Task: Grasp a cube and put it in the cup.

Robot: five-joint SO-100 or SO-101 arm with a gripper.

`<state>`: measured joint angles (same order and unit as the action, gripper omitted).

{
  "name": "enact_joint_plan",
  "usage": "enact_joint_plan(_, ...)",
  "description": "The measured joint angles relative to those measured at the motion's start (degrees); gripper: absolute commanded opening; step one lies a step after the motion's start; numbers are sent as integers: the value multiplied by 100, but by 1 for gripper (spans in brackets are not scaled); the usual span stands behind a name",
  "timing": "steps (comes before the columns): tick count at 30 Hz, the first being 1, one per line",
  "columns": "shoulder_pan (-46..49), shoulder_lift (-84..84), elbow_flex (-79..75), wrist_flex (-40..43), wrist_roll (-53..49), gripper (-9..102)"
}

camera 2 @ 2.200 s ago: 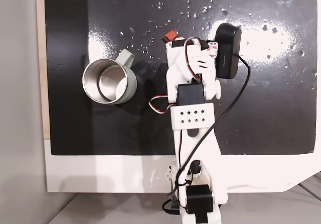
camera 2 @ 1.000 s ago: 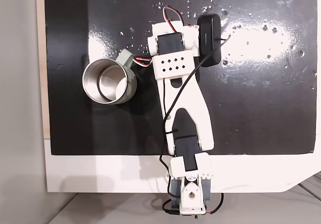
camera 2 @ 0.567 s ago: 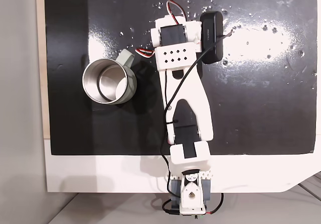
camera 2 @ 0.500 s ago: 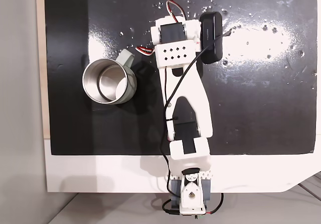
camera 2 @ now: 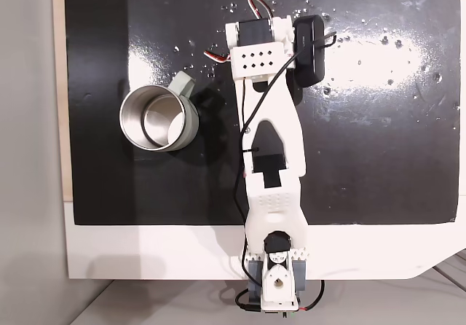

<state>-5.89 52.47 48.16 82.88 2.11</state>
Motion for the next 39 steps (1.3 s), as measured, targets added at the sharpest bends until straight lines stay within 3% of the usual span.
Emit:
enact_joint_plan(12,0,-1441,-2057,888,-53,27)
enact_joint_plan(18,26,-2681,-4386,1898,-114,27)
enact_joint_plan(32,-97,-3023,-4860,1978,-176,25)
enact_joint_plan(39,-211,-3111,-4939,1986,-176,16)
